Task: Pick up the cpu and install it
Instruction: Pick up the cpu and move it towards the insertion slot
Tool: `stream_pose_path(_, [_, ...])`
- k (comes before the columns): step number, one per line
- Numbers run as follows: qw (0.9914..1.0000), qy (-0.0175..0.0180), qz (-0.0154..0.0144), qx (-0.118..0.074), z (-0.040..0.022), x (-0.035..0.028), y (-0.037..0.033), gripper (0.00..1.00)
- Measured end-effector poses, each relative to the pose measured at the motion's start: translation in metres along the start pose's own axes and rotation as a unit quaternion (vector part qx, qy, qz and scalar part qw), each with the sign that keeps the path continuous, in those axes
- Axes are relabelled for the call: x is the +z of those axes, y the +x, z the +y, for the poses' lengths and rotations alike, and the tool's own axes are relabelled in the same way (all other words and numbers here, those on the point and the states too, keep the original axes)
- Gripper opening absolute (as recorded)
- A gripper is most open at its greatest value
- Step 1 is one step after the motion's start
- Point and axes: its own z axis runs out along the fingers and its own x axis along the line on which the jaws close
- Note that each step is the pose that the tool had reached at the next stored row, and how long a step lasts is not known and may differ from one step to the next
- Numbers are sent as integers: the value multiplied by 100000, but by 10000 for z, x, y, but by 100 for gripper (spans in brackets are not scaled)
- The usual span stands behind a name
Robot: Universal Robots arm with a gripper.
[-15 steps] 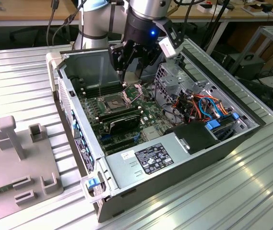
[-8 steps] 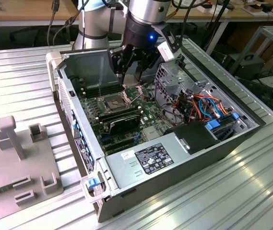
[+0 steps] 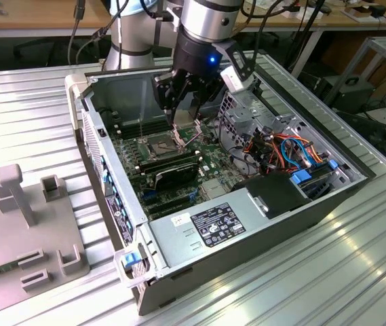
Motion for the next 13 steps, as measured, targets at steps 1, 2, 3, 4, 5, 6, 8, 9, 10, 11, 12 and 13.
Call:
stream_pose_path(1, [100000,-5,-5,1,-1,21,0,55])
stream_pose_path(2, [100000,-5,-5,1,-1,31,0,55])
stream_pose_path(3, [100000,1,-9,1,-2,46,0,55])
stream_pose_path(4, [100000,-6,-4,1,-3,64,-1,55])
stream_pose_path(5, [100000,-7,-4,0,-3,77,-1,55])
stream_pose_path(6, [100000,-4,-5,1,-4,91,-1,55])
stream_pose_path(8, [100000,1,-2,1,-5,114,-1,55])
stream_pose_path(9, [100000,-3,-5,1,-6,127,-1,55])
stream_pose_path(10, [100000,-1,-3,1,-6,134,-1,55])
stream_pose_path(11, [100000,1,-3,0,-6,142,-1,55])
stream_pose_path(12, [100000,-3,-3,-2,-7,150,-1,55])
stream_pose_path(13, [100000,-1,-3,1,-7,158,0,55])
